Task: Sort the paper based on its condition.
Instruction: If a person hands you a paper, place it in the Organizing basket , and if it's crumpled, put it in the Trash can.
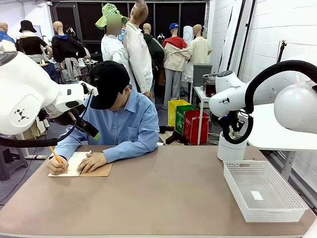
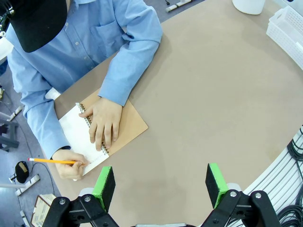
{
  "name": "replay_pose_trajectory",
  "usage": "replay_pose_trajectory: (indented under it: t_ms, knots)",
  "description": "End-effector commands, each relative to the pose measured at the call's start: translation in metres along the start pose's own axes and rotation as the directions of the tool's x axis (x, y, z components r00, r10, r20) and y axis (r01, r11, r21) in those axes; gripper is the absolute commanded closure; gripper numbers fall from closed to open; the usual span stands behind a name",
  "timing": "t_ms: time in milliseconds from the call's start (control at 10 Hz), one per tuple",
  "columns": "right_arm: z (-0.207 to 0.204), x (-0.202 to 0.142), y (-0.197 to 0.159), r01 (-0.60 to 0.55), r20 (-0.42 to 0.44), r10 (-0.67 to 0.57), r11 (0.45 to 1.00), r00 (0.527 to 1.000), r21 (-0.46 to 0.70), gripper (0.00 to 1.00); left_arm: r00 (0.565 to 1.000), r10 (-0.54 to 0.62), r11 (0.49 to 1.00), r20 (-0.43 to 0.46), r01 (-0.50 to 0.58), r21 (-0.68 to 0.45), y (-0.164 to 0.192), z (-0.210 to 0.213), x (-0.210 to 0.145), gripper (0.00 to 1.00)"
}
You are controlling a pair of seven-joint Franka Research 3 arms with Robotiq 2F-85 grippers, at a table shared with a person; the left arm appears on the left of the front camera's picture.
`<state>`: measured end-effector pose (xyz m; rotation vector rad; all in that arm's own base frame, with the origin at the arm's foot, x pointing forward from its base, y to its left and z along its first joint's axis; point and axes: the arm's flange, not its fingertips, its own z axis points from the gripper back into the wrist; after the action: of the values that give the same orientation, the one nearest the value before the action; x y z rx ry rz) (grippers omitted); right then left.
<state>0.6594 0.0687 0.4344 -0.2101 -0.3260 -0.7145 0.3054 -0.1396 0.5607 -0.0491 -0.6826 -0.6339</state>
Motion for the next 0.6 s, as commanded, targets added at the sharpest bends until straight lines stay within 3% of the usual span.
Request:
replay_pose_trajectory:
  t_ms: [0,300,500]
  knots:
    - [-0.0041,-0.0004,0.0016,0.019,-0.003,-0.019,1.000,1.000,-0.021,0.66,1.000,0.002,1.000,0.001,-0.002,-0.001,0.0005,-0.0005,-0.0004,0.00]
    - [-0.0092,0.0043,-0.0040,0.024,-0.013,-0.025,0.999,1.000,-0.024,0.66,1.000,0.002,1.000,0.001,-0.002,-0.001,0.0005,-0.0005,-0.0004,0.00]
    - [-0.0107,0.0086,-0.0042,0.042,-0.019,-0.042,0.999,0.999,-0.016,0.28,1.000,0.002,1.000,0.001,-0.002,-0.001,0.0005,-0.0005,-0.0004,0.00]
